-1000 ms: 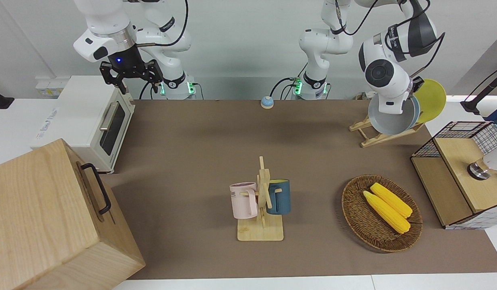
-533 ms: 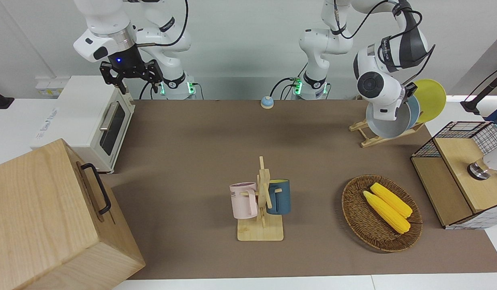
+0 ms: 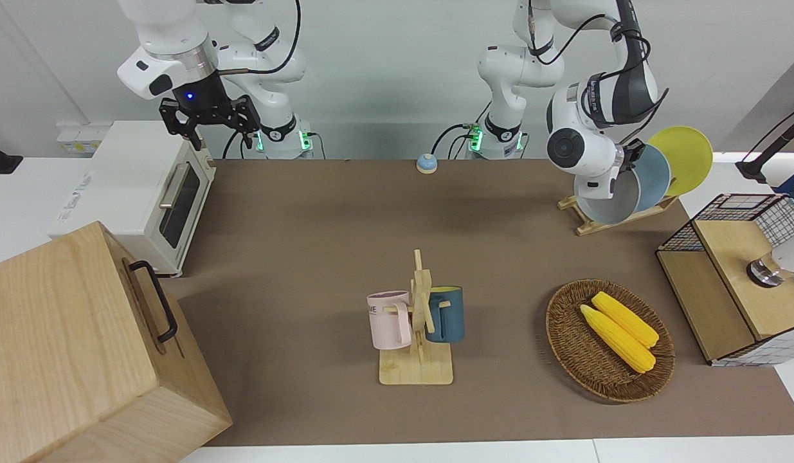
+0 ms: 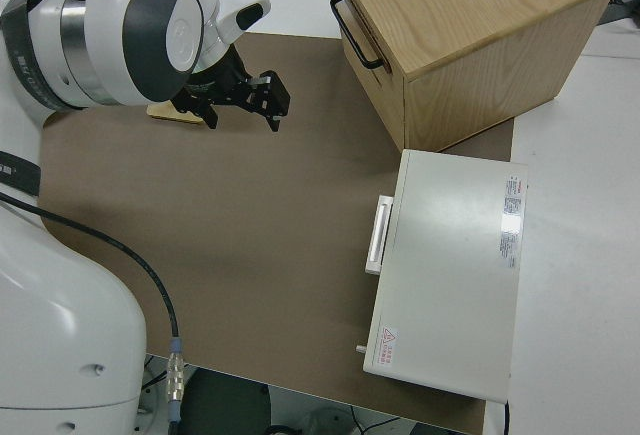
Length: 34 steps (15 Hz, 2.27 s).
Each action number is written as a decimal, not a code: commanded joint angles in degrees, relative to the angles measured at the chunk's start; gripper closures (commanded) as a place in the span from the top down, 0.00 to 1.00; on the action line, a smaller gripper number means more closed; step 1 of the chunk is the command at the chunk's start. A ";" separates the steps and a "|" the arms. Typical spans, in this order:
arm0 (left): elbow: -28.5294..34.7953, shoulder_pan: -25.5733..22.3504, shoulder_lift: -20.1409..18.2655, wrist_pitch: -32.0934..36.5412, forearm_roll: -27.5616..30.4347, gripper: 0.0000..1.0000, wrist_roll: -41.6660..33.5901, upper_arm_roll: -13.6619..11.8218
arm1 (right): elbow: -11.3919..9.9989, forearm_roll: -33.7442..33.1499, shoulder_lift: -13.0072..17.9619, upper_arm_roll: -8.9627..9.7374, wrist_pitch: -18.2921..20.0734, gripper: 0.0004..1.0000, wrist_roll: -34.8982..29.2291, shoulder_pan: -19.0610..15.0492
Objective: Pick gray plate from table and place it on lower plate rack with left arm
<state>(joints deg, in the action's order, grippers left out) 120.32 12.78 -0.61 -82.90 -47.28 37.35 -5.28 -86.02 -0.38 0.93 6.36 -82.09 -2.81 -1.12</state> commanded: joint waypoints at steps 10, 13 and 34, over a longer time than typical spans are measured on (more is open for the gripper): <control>4.84 1.37 -1.15 -3.32 -1.24 1.00 4.84 -0.52 | 0.42 1.09 0.12 1.03 0.87 0.99 -0.53 -1.43; 4.49 1.28 -1.24 -3.41 -0.98 1.00 3.18 -0.52 | 0.42 1.09 0.12 1.03 0.87 0.99 -0.53 -1.43; -31.71 -3.02 -2.12 1.69 48.68 1.00 -38.04 -3.95 | 0.42 1.09 0.12 1.03 0.87 0.99 -0.53 -1.43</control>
<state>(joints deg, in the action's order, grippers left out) 93.99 10.47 -3.76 -82.67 -2.23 1.91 -8.54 -86.02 -0.38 0.93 6.36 -82.09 -2.81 -1.12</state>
